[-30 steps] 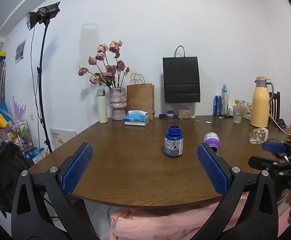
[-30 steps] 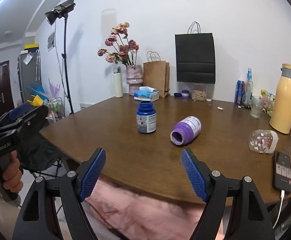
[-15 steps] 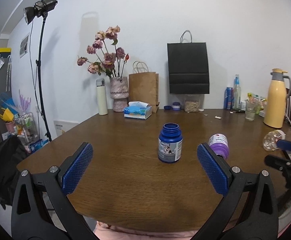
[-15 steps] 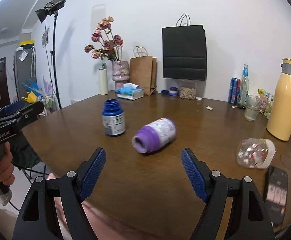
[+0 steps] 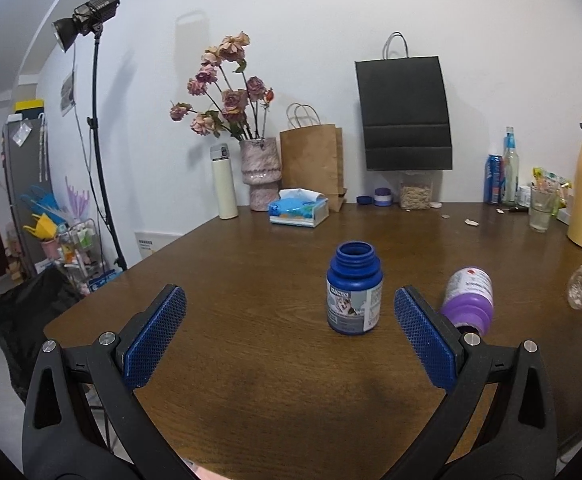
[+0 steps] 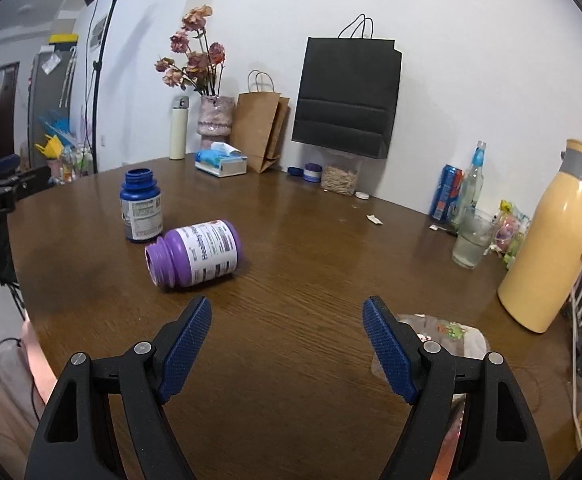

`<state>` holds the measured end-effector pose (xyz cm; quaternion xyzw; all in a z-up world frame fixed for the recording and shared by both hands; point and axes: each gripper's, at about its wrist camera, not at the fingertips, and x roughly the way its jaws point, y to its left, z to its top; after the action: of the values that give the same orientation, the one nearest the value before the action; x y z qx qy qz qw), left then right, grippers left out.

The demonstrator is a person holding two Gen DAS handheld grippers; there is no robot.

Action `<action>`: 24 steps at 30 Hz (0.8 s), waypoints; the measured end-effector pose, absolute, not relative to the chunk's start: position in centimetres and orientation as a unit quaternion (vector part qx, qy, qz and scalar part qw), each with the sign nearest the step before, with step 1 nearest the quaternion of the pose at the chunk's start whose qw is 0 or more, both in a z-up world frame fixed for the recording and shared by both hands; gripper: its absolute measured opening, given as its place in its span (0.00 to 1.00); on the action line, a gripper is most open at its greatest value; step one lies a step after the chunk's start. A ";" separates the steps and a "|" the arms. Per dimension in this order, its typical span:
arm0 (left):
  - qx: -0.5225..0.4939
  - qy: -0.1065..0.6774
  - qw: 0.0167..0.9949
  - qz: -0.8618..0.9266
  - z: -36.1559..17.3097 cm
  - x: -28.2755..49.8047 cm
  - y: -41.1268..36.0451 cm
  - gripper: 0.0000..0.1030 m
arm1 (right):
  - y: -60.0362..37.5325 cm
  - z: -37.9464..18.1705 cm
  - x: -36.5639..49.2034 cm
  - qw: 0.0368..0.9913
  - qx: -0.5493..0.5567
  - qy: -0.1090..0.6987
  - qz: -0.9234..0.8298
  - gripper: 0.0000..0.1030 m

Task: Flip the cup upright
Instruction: 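Move the right gripper toward the purple bottle lying on its side, then grasp the purple bottle's body with the right gripper and lift it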

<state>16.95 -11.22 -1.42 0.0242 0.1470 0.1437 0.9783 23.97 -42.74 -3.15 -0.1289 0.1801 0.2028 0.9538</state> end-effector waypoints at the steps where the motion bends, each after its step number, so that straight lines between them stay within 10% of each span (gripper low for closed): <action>1: 0.023 0.147 0.978 0.148 -1.4 17.1 -11.2 1.00 | -42.8 -3.1 24.2 0.953 -0.119 0.183 0.209 0.80; 24: 0.012 0.211 0.974 0.087 -4.0 23.9 -8.7 1.00 | -29.3 -5.7 33.8 0.929 -0.027 0.310 0.202 0.82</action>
<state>23.95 -8.66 -4.03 0.0117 0.2109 0.0869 0.9736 33.76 -29.30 -5.74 -0.0265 0.3099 0.2017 0.9287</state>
